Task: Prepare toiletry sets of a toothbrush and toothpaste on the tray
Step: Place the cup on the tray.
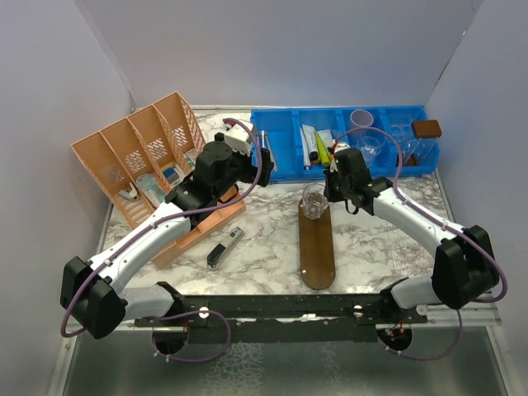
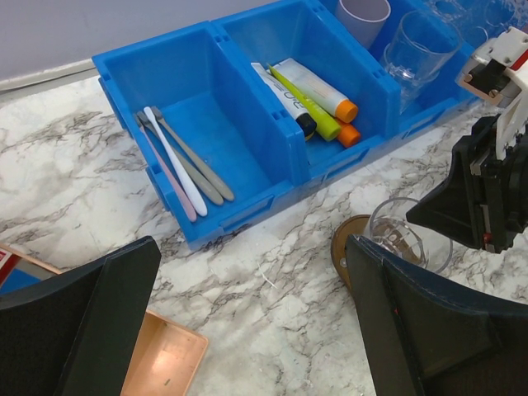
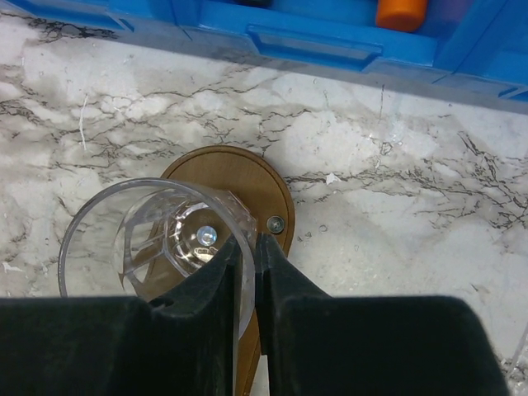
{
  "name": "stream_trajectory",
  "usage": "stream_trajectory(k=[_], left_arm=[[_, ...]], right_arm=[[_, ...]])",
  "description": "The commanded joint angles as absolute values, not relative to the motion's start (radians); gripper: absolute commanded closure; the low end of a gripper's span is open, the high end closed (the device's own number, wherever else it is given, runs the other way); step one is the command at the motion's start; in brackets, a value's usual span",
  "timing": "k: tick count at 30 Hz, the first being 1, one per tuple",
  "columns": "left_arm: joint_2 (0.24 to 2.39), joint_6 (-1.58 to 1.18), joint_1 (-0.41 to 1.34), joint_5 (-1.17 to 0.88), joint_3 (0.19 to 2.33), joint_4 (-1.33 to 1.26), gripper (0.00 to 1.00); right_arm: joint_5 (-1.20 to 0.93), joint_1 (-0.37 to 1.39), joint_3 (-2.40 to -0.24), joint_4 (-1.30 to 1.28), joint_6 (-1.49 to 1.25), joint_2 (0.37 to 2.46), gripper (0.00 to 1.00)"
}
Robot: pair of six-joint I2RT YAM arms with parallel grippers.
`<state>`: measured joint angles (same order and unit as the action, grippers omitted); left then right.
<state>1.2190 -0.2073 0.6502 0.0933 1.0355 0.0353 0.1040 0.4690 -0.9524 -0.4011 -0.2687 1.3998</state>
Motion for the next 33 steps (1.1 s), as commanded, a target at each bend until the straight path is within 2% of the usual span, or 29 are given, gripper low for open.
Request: stream_trajectory(k=[1, 7, 12, 17, 22, 29, 33], left_arm=[[1.224, -0.213, 0.655, 0.07, 1.058, 0.037, 0.01], [1.223, -0.215, 0.655, 0.066, 1.057, 0.037, 0.01], [1.222, -0.213, 0.655, 0.067, 1.06, 0.039, 0.01], [1.217, -0.216, 0.655, 0.064, 1.065, 0.043, 0.01], [1.212, -0.22, 0.655, 0.052, 1.064, 0.043, 0.01], [1.212, -0.223, 0.655, 0.053, 1.064, 0.043, 0.01], [1.21, -0.219, 0.654, 0.066, 1.064, 0.044, 0.01]], right_arm=[[0.125, 0.479, -0.961, -0.355, -0.282, 1.418, 0.85], [0.111, 0.481, -0.996, -0.405, -0.284, 1.379, 0.58], [0.138, 0.481, -1.036, -0.484, -0.273, 1.233, 0.45], [0.202, 0.482, -0.993, -0.547, -0.268, 1.053, 0.41], [0.335, 0.481, -0.956, -0.609, -0.285, 0.961, 0.41], [0.578, 0.466, -1.028, -0.624, -0.32, 1.031, 0.45], [0.572, 0.362, -1.104, -0.555, -0.299, 1.135, 0.49]])
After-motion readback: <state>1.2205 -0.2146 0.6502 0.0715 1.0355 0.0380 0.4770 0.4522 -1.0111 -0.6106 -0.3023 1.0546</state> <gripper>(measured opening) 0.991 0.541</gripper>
